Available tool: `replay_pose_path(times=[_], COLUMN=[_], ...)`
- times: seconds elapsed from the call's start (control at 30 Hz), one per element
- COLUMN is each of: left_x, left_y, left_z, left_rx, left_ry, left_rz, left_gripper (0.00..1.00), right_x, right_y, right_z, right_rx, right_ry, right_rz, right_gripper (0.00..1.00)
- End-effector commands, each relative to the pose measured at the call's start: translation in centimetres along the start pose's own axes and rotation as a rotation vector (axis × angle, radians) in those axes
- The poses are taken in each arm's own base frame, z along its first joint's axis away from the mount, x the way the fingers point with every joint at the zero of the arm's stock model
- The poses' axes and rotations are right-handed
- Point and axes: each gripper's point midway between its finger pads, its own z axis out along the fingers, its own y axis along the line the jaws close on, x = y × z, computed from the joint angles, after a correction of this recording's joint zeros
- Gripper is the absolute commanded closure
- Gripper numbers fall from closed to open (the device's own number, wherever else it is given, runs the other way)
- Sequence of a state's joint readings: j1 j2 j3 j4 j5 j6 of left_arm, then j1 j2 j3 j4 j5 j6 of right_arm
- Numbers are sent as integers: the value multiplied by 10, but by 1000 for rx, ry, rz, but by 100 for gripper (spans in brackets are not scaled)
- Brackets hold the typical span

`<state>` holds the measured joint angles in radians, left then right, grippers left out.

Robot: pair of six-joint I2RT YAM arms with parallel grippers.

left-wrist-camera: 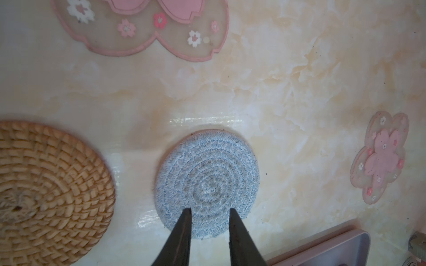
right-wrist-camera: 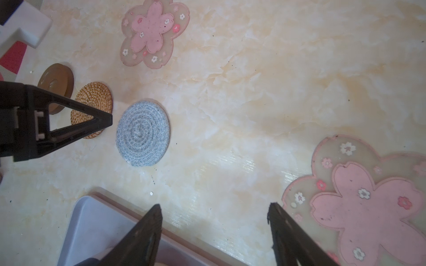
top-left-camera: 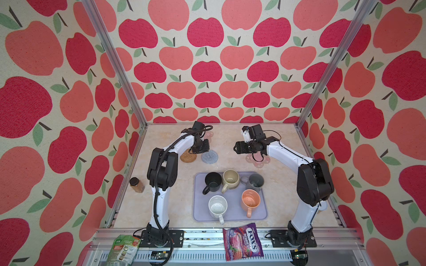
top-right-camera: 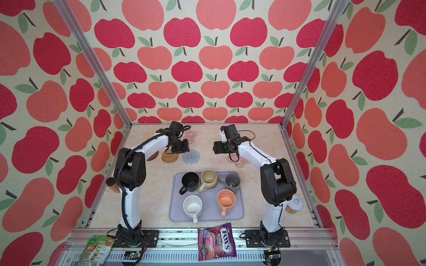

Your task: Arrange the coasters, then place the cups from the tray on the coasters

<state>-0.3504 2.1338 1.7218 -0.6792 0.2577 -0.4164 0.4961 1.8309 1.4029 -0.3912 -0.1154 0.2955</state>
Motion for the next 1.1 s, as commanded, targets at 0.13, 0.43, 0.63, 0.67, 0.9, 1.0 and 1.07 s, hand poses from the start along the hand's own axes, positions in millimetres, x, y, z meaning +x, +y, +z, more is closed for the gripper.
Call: replay_pose_path(times=[0.13,0.43,0.63,0.67,0.9,1.0,1.07], left_x=[27,40,44,44,51,52,52], left_y=[5,4,4,4,3,-2,-4], left_z=[22,35,48,50,63,66,69], left_rx=[-61,-77,-80,-82,-100,-90,-93], left_ry=[92,131,158,168,199,207,213], left_rz=[9,5,8,11,14,15,22], left_gripper=[75,76,75,75,75,75,75], right_x=[4,15,19,20,26,28,30], right_y=[-2,-3,-2,-3,-10,-12,-13], right_z=[-11,-17,-34,-37,-52,-54,-54], right_rx=[14,11,33,38,87,97,97], right_ry=[0,21,25,24,29,23,20], right_rz=[-1,39,38,34,-2,-5,-4], right_gripper=[25,25,25,25,25,25,25])
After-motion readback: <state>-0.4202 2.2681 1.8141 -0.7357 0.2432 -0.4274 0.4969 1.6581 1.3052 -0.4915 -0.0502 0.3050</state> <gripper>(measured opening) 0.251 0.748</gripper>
